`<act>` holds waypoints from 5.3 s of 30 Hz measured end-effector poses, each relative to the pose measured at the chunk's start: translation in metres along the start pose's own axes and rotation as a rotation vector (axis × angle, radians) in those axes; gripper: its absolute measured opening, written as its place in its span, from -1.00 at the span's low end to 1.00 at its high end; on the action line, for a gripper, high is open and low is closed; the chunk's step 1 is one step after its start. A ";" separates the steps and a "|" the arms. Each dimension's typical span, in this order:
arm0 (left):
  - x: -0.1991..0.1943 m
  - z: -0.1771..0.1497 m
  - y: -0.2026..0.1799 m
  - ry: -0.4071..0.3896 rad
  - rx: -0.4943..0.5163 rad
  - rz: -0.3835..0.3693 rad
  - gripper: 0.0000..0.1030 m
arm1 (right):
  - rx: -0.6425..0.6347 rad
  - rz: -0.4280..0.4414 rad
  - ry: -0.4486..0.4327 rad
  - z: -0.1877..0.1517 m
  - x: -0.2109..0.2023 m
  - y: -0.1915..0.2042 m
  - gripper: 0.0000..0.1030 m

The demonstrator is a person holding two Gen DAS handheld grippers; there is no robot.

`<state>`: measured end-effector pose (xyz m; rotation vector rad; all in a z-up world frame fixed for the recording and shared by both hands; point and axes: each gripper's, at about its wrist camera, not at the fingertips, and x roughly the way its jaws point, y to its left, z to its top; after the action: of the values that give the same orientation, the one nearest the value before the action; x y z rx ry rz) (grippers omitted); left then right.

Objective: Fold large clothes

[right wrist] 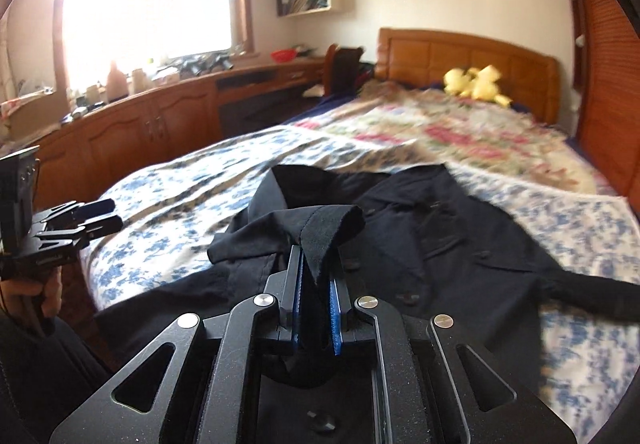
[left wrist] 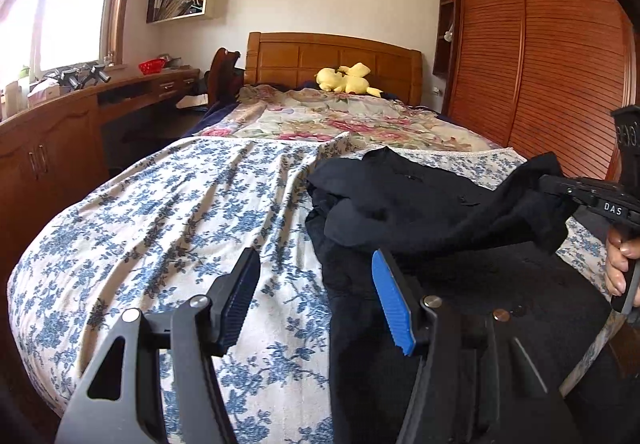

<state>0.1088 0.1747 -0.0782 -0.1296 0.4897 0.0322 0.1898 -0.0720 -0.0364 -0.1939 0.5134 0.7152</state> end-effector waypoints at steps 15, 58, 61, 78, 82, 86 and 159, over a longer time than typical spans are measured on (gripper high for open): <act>0.005 0.007 -0.043 0.002 0.060 -0.068 0.11 | -0.042 -0.391 0.053 -0.041 -0.025 -0.070 -0.84; 0.021 0.002 -0.083 0.061 0.133 -0.113 0.11 | 0.115 -0.180 0.280 -0.096 -0.032 -0.094 -0.85; 0.021 0.002 -0.085 0.060 0.139 -0.114 0.11 | 0.090 -0.192 0.266 -0.100 -0.042 -0.082 -0.85; 0.024 -0.002 -0.096 0.067 0.172 -0.128 0.11 | 0.044 -0.122 0.350 -0.129 -0.049 -0.031 -0.42; 0.023 -0.002 -0.101 0.057 0.171 -0.143 0.11 | 0.032 -0.120 0.278 -0.104 -0.066 -0.031 -0.34; 0.024 0.000 -0.106 0.049 0.157 -0.160 0.11 | 0.021 -0.143 0.220 -0.079 -0.066 -0.037 -0.34; 0.082 0.015 -0.207 0.148 0.169 -0.273 0.16 | 0.785 -0.567 0.234 -0.131 0.019 -0.462 0.52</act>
<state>0.2012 -0.0283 -0.0799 -0.0323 0.6162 -0.2874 0.4606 -0.4490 -0.1602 0.3120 0.8791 -0.0931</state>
